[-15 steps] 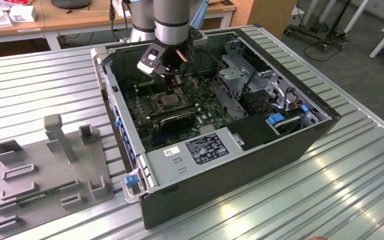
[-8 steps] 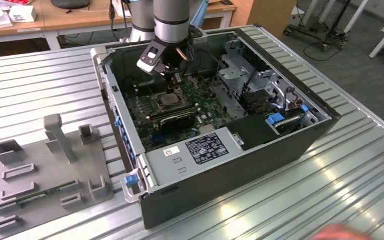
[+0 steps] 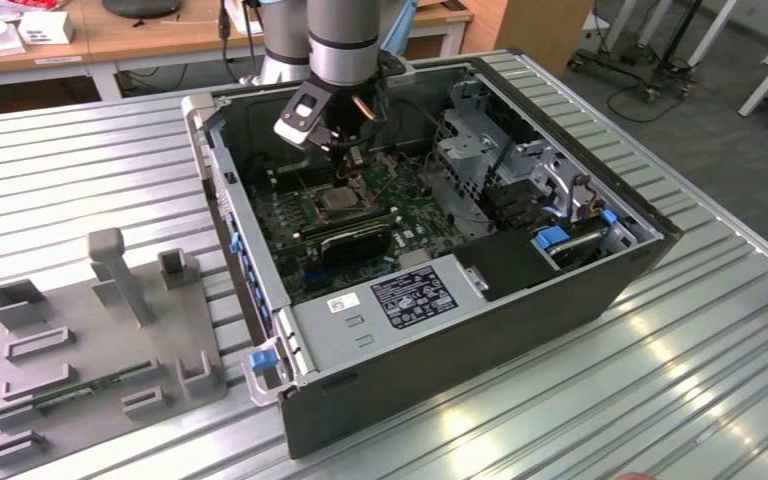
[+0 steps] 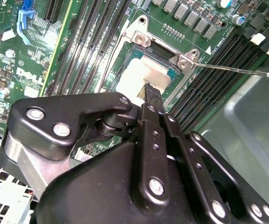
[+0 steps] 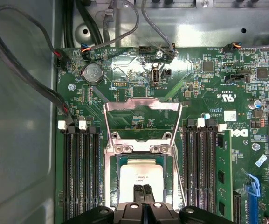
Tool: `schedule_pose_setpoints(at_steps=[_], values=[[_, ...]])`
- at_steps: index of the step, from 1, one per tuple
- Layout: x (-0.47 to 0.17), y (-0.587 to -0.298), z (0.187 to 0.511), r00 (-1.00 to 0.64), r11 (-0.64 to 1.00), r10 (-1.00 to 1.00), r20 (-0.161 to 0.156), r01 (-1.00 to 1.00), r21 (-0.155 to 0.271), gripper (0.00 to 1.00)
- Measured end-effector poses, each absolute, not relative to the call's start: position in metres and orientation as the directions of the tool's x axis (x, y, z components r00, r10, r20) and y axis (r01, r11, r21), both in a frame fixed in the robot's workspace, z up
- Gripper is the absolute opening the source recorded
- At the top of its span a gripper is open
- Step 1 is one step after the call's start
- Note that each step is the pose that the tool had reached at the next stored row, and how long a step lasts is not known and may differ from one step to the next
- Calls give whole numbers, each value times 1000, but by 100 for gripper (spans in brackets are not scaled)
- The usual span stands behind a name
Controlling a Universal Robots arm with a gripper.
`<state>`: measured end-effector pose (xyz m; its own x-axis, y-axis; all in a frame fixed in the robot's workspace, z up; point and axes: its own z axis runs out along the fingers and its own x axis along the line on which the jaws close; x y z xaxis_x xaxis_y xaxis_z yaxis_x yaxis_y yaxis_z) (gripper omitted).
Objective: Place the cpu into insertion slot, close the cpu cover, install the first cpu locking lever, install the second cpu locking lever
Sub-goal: 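Close the cpu cover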
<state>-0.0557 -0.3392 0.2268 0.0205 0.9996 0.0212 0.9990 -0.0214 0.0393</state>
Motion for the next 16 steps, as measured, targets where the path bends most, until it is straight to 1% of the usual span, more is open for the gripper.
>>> schedule_pose_setpoints(at_steps=[4, 16], values=[[-56, -339, 231, 21, -21, 1000, 21, 999, 39, 11], [-56, -339, 260, 21, -21, 1000, 21, 999, 39, 11]])
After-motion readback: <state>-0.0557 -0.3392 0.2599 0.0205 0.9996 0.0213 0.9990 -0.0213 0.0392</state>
